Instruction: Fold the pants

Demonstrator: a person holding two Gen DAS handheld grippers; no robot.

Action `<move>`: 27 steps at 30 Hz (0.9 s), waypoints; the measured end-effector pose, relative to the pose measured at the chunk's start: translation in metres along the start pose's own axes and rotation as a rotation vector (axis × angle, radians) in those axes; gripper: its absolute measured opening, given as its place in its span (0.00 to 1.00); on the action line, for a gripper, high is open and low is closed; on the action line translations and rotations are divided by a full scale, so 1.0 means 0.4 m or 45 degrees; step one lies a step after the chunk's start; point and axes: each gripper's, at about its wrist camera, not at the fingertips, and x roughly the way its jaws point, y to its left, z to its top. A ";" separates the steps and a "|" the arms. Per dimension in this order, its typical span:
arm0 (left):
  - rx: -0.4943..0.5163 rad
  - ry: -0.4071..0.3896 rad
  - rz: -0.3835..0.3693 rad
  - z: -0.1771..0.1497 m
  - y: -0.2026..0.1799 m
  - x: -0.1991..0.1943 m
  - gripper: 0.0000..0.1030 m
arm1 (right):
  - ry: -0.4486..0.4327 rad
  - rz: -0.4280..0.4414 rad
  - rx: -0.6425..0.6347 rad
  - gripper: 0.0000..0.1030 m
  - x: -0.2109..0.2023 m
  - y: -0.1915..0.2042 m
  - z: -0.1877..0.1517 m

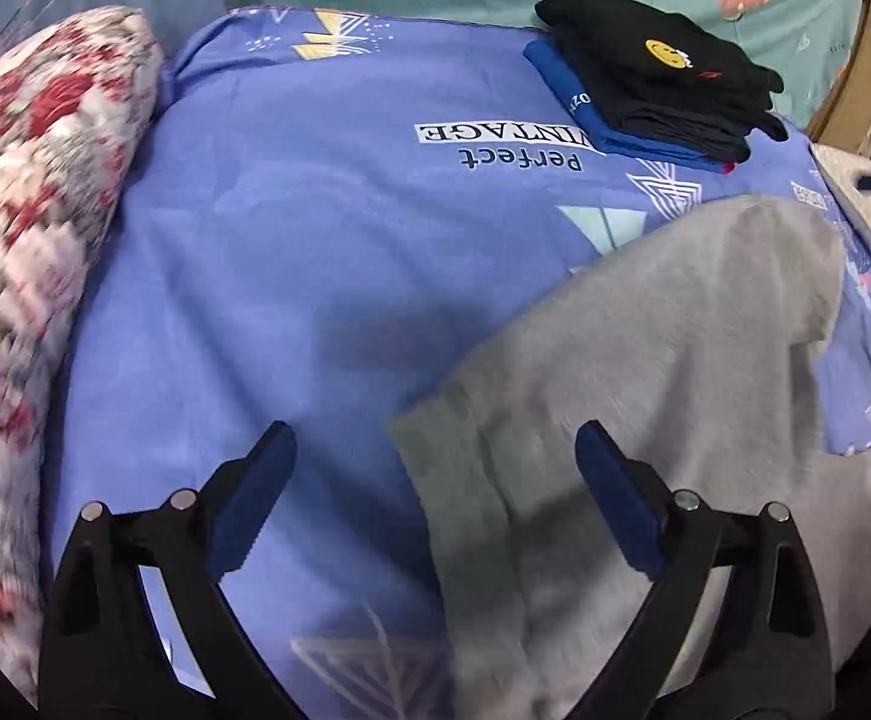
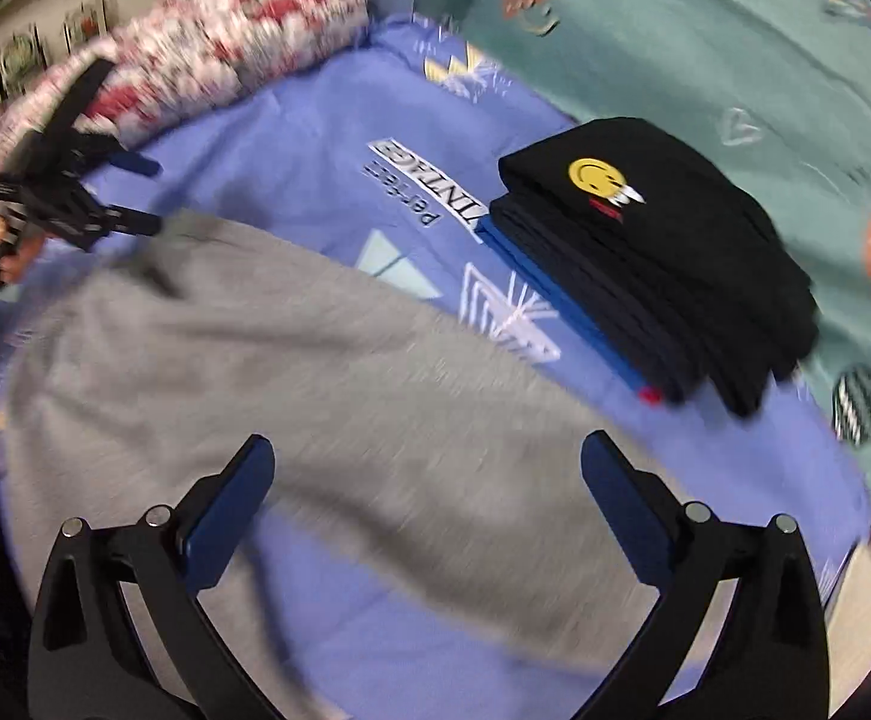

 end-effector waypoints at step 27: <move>-0.145 0.061 -0.328 -0.097 -0.084 -0.133 0.61 | -0.081 -0.052 -0.162 0.06 -0.217 0.199 -0.245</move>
